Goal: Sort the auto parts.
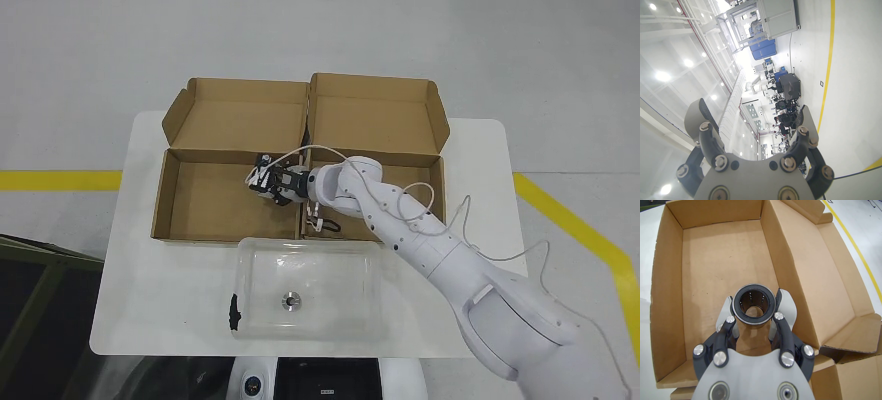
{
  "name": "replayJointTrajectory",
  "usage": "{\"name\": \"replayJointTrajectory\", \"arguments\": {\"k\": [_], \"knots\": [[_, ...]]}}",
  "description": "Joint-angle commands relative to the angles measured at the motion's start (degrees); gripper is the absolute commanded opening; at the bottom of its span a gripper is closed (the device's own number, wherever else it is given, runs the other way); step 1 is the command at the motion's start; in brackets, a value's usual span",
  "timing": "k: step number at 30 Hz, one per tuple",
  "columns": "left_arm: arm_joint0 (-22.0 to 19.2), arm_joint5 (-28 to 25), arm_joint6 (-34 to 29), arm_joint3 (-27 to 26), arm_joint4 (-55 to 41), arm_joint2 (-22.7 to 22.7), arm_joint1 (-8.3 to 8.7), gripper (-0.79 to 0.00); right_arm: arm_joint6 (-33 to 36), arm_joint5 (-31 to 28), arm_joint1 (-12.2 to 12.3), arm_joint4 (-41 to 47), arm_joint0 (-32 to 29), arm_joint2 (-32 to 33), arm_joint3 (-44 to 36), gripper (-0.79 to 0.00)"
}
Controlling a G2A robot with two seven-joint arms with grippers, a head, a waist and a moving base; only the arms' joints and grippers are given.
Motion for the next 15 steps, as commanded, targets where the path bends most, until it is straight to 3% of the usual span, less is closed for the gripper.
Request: {"name": "replayJointTrajectory", "arguments": {"k": [1,8,13,15], "knots": [[0.0,0.0,0.0,0.0,0.0,0.0,0.00,0.000,0.1,0.0,-0.2,-0.2,0.0,0.1,0.5,-0.449],[0.0,0.0,0.0,0.0,0.0,0.0,0.00,0.000,0.4,-0.2,-0.6,-1.0,-0.2,1.1,0.4,-0.385],[0.0,0.0,0.0,0.0,0.0,0.0,0.00,0.000,1.4,-1.3,-0.1,-2.4,-0.5,2.4,-3.0,-0.382],[0.0,0.0,0.0,0.0,0.0,0.0,0.00,0.000,2.0,-1.9,0.2,-2.9,-0.9,3.1,-5.3,-0.339]]}}
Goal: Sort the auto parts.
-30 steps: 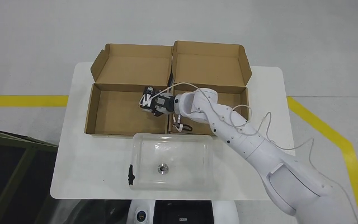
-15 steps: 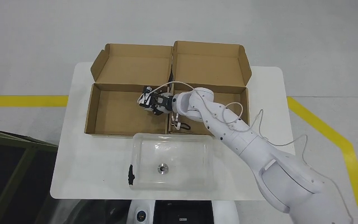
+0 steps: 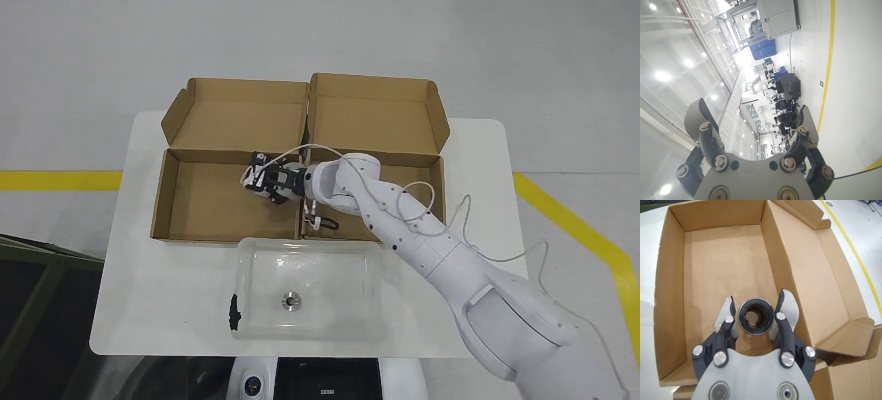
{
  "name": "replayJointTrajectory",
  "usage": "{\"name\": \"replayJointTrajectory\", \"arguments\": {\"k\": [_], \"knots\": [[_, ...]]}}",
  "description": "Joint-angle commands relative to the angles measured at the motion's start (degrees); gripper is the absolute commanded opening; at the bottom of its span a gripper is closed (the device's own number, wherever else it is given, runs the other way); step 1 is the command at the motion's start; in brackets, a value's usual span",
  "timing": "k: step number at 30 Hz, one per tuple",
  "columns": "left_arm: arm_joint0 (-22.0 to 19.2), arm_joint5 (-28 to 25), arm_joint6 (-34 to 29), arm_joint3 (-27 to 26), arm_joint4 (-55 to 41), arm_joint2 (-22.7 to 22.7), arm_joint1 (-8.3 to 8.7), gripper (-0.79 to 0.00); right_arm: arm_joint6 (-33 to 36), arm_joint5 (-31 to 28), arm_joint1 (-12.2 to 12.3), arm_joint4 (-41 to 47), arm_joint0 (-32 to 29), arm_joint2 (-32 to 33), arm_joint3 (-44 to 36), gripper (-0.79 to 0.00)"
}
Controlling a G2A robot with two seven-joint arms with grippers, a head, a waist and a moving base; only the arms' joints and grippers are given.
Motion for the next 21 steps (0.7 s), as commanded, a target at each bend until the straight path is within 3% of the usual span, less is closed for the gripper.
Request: {"name": "replayJointTrajectory", "arguments": {"k": [1,10,21], "knots": [[0.0,0.0,0.0,0.0,0.0,0.0,0.00,0.000,0.7,-0.4,0.4,-0.6,-0.5,0.7,-2.4,-0.320],[0.0,0.0,0.0,0.0,0.0,0.0,0.00,0.000,6.4,-3.7,3.5,-2.5,-6.7,5.8,-17.8,-0.243],[0.0,0.0,0.0,0.0,0.0,0.0,0.00,0.000,13.3,-7.5,8.3,-5.3,-21.9,13.1,-38.3,-0.212]]}}
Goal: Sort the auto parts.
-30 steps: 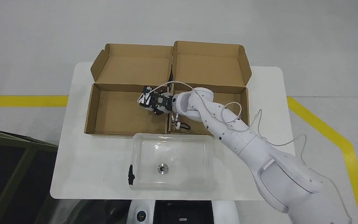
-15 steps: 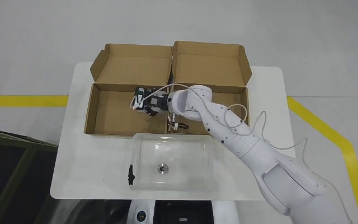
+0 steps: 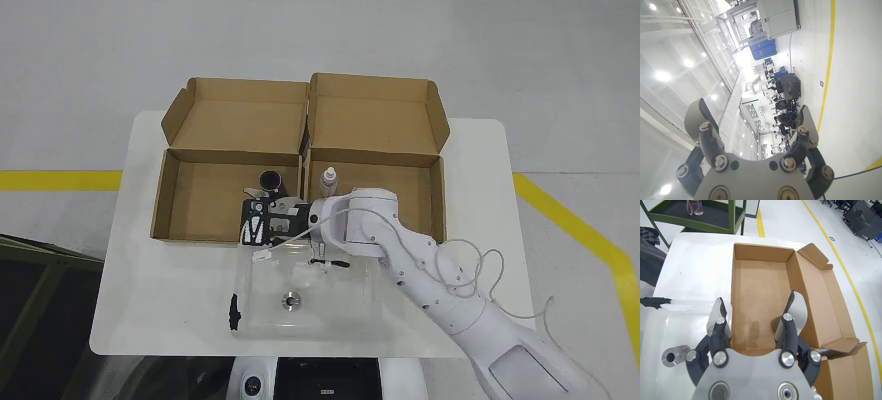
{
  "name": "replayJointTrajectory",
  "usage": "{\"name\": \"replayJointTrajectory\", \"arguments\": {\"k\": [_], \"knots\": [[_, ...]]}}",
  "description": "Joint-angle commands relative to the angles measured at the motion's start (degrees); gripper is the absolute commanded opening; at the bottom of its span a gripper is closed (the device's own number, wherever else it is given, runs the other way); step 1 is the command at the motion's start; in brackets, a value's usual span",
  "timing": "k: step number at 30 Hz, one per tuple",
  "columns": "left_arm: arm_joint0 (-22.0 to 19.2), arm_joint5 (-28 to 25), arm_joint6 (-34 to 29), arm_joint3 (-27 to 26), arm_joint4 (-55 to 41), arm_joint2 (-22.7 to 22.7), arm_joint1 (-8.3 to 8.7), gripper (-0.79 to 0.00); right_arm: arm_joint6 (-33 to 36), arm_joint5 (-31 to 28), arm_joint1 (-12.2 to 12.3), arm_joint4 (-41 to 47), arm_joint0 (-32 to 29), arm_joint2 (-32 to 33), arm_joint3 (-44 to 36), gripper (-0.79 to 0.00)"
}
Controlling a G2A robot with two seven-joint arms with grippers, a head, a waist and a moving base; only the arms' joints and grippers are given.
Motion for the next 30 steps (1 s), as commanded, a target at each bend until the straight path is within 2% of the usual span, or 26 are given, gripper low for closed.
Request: {"name": "replayJointTrajectory", "arguments": {"k": [1,13,30], "knots": [[0.0,0.0,0.0,0.0,0.0,0.0,0.00,0.000,0.6,-0.6,0.7,-0.8,-2.6,1.1,-2.7,-0.215],[0.0,0.0,0.0,0.0,0.0,0.0,0.00,0.000,-0.5,-5.4,4.2,-6.1,-15.1,6.4,-12.4,-0.222],[0.0,0.0,0.0,0.0,0.0,0.0,0.00,0.000,-3.9,-9.2,6.6,-12.0,-21.0,8.1,-15.8,-0.200]]}}
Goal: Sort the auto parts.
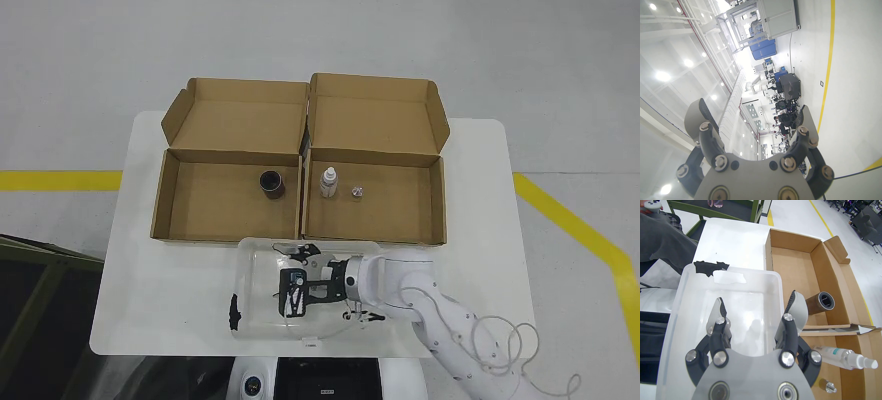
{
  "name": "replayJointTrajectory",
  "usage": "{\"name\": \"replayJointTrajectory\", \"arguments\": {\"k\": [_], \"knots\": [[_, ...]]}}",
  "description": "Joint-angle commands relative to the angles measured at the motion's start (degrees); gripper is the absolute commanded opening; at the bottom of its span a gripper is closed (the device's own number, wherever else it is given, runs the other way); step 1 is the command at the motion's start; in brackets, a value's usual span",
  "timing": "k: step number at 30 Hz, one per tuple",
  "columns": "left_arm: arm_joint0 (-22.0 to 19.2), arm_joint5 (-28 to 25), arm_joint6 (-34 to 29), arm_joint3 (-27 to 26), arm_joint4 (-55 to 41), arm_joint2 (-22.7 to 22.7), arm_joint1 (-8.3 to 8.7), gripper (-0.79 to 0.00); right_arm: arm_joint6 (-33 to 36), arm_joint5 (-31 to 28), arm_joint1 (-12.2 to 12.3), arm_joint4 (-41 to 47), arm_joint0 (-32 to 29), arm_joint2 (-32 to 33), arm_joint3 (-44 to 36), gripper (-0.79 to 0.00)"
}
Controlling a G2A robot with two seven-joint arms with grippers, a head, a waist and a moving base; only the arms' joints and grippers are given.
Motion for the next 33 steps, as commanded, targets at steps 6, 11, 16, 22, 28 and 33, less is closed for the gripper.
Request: {"name": "replayJointTrajectory", "arguments": {"k": [6,11,16,22,28,33], "knots": [[0.0,0.0,0.0,0.0,0.0,0.0,0.00,0.000,-0.6,-1.1,0.6,-1.3,-1.0,-0.2,0.1,-0.206],[0.0,0.0,0.0,0.0,0.0,0.0,0.00,0.000,-1.0,-1.5,1.0,-2.0,-1.7,-0.2,0.7,-0.203],[0.0,0.0,0.0,0.0,0.0,0.0,0.00,0.000,-1.4,-1.8,1.3,-2.7,-1.9,-0.6,1.6,-0.212],[0.0,0.0,0.0,0.0,0.0,0.0,0.00,0.000,-1.3,-1.8,1.3,-3.5,-1.1,-2.4,3.7,-0.215],[0.0,0.0,0.0,0.0,0.0,0.0,0.00,0.000,-0.1,-1.8,1.2,-3.1,-0.2,-3.7,5.3,-0.200],[0.0,0.0,0.0,0.0,0.0,0.0,0.00,0.000,0.4,-1.7,1.1,-2.8,0.6,-4.8,7.0,-0.215]]}}
